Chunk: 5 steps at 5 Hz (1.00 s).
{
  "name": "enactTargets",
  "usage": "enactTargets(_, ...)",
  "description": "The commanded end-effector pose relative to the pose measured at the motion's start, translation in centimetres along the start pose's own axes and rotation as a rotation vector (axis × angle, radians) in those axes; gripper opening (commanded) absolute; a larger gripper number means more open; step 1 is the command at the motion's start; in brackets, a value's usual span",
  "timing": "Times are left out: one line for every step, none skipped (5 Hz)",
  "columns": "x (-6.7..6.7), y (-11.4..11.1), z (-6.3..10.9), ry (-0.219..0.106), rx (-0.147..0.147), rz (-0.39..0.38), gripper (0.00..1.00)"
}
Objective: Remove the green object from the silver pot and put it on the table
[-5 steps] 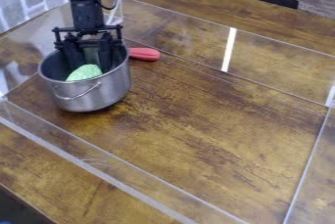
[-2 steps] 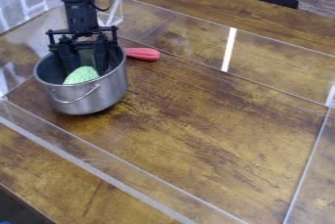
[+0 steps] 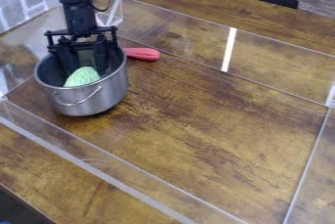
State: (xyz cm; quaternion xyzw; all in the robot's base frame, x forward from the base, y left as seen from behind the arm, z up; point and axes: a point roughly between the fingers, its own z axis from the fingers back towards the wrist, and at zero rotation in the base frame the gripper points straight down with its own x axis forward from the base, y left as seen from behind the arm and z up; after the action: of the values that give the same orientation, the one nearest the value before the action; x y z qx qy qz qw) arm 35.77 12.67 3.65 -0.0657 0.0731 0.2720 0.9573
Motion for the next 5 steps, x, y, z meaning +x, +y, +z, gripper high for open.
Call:
enactTargets(-0.7, -2.3, -1.0, 0.004, -0.008, 0.033, 0.00)
enactTargets(-1.0, -4.1, -1.3, -0.002, -0.017, 0.076, 0.00)
enactTargets(-1.5, -5.4, -1.5, -0.006, -0.022, 0.108, 0.00)
enactTargets(-2.1, -6.7, -1.6, -0.012, -0.027, 0.137, 0.00)
enactTargets(-2.5, -7.0, -1.1, -0.016, -0.026, 0.137, 0.00)
